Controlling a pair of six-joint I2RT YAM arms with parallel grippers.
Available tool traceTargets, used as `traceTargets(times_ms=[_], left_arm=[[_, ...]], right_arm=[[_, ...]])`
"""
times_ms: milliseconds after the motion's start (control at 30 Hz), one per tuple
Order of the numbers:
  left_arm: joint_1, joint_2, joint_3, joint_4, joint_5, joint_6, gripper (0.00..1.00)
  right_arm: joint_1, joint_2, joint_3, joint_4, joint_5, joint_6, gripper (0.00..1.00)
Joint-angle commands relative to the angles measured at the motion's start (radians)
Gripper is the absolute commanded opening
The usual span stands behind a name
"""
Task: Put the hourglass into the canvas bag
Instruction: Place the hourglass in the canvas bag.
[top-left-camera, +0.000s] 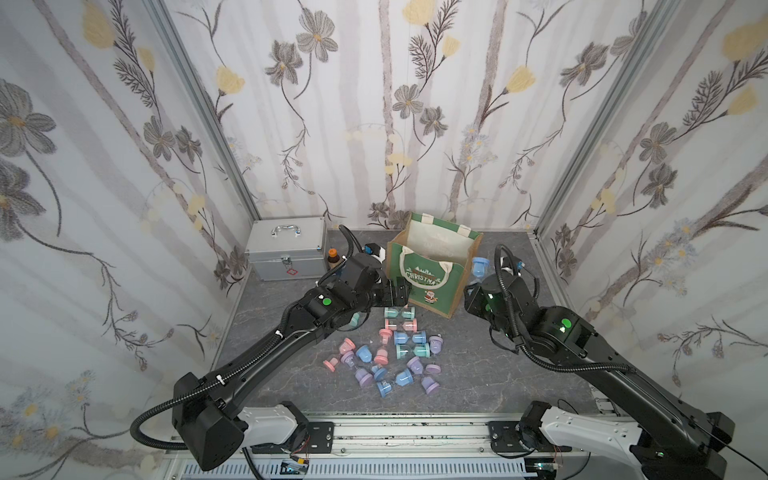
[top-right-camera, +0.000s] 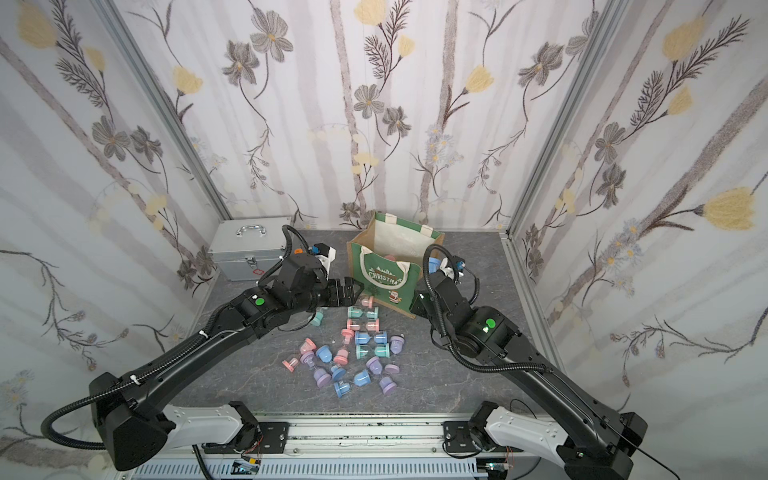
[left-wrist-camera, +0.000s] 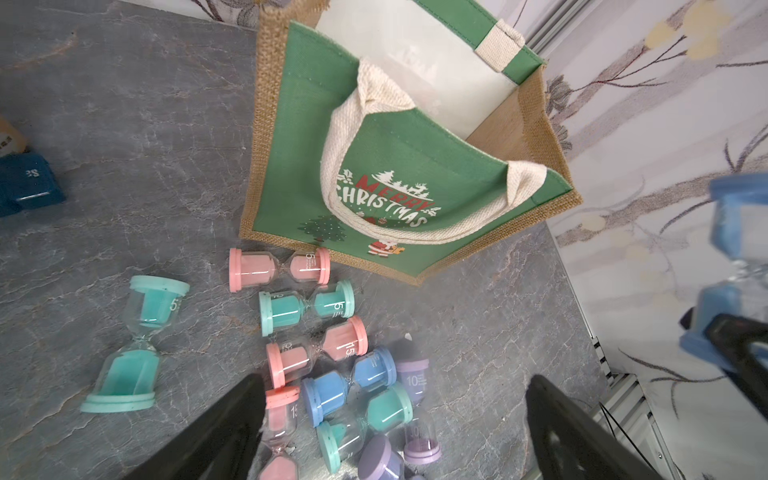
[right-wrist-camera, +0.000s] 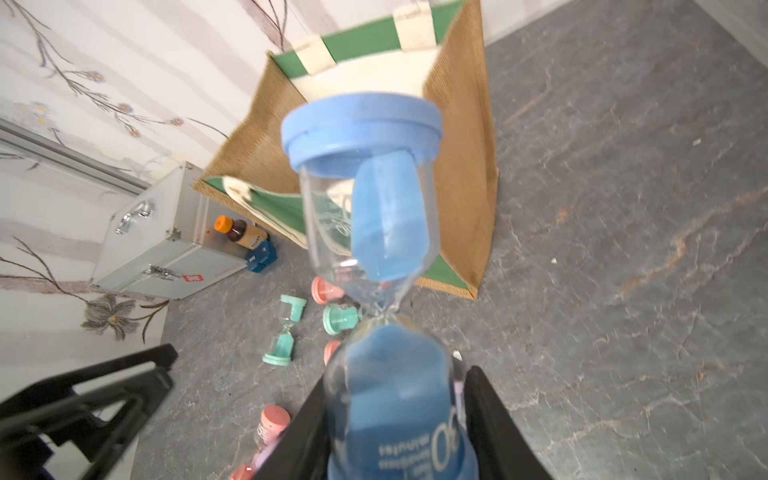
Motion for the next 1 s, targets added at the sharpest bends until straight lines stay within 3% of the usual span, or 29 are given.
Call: traceTargets(times_ms=[0, 167, 467, 967], left_arm=[[-0.001, 0.012, 0.034, 0.034, -0.039, 0.008, 1.00], [0.001, 0.029, 0.066, 0.049, -0.074, 0.017, 1.00], [0.011, 0.096, 0.105, 0.063, -0.107, 0.027, 1.00], [0.046, 0.170, 0.111, 0.084, -0.145, 0.022, 1.00]], right_arm=[[-0.030, 0.077, 0.111, 0.057, 0.033, -0.148, 0.15], [-0.132, 0.212, 0.236, 0.160, -0.101, -0.242, 0.15], [-0.212, 0.476, 0.443, 0.178, -0.215, -0.319, 0.15], [-0.282, 0.720, 0.543, 0.178, -0.386, -0.346, 0.16]])
